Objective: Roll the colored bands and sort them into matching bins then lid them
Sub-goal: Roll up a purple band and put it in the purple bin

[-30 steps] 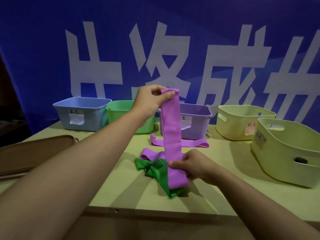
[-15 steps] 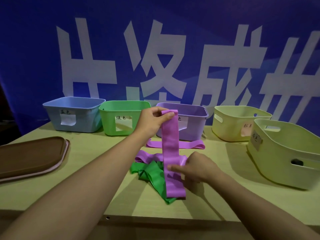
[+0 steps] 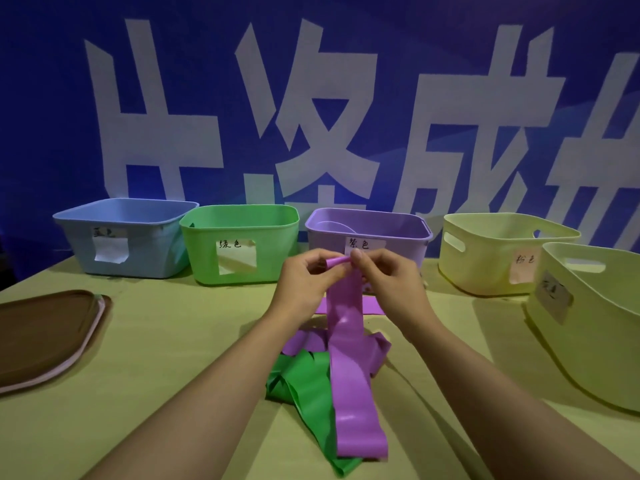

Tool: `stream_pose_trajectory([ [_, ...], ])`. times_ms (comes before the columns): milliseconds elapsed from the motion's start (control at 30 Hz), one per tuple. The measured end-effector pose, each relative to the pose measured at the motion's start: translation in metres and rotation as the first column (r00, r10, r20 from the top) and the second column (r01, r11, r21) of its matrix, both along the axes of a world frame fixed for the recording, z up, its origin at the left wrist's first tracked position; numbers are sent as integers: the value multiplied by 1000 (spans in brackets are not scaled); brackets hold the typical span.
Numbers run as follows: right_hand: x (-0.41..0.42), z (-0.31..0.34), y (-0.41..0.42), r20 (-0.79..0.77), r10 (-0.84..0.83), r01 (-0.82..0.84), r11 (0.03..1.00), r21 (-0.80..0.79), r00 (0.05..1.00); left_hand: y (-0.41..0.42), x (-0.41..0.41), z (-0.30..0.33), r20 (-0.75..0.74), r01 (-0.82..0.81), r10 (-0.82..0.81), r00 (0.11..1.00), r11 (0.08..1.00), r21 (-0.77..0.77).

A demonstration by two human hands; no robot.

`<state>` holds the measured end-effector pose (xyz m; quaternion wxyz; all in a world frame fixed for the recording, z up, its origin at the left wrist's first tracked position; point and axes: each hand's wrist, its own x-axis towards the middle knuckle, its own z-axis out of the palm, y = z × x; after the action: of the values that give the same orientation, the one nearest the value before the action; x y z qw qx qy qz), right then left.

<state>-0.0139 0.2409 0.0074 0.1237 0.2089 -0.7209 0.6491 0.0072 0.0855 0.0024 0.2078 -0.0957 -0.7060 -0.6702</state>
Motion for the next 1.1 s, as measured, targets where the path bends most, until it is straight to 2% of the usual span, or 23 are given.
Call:
stream_pose_trajectory([
  [300,-24,-28,-8,16,45,-44,996,-73,999,-10,-14,-25,131,40,-48,990,997,63],
  [467,-28,-35,-7,40,44,-38,988,-147,998,-14,-13,-24,87,109,-119,989,988,108],
  [767,-30,-39,-7,21,28,-25,990,-140,999,-13,-15,-26,125,47,-71,990,981,187],
  [967,-26,-40,-8,25,45,-40,985,-168,999,-11,-14,-27,217,71,-121,969,972,224],
  [1100,-23,-39,-6,38,62,-55,985,-166,997,-11,-10,-24,218,109,-164,962,964,243],
])
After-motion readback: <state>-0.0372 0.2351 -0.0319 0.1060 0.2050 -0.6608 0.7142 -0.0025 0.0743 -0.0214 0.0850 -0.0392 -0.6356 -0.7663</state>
